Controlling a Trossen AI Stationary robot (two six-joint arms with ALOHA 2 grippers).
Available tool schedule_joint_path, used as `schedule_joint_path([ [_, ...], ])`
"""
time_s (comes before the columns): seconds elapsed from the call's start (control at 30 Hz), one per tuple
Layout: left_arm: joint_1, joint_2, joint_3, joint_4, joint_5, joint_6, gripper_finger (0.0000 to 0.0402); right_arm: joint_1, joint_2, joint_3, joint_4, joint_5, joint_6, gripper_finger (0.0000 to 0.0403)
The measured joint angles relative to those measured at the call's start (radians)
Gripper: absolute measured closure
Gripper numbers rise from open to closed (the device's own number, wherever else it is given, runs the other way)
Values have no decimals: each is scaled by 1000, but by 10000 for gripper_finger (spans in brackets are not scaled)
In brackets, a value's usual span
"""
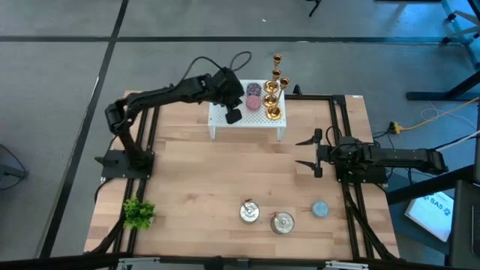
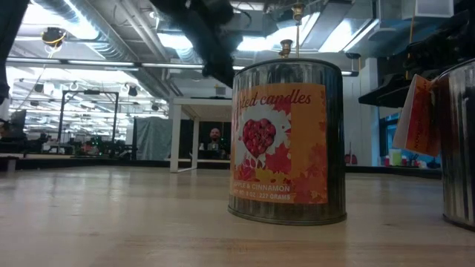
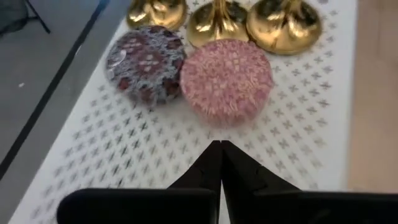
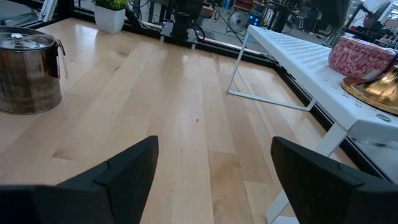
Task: Pick & Place candle stick holders
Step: Put the light blue patterned scented candle on the shelf and align it with the pink patterned scented candle
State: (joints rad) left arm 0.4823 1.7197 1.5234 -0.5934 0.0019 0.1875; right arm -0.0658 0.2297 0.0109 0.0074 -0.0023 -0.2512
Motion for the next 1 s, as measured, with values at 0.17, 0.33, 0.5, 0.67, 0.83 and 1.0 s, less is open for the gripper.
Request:
schedule_joint_path([
  [0.17,-30,-129,-58,-64,-2,-9,401,0,0,0,0,0,0,87],
  [0.33,-33,-348,-345,138,12,-66,400,0,0,0,0,0,0,87],
  [0.5,-47,-563,-662,515,221,-205,399,0,0,0,0,0,0,87],
  [0.67,-133,-695,-886,841,388,-244,401,-1,0,0,61,40,0,87],
  [0.83,-189,-811,-1016,884,345,-178,399,-1,0,0,118,48,0,87],
  [1.0,-166,-933,-1118,881,258,-175,400,2,0,0,131,-65,165,87],
])
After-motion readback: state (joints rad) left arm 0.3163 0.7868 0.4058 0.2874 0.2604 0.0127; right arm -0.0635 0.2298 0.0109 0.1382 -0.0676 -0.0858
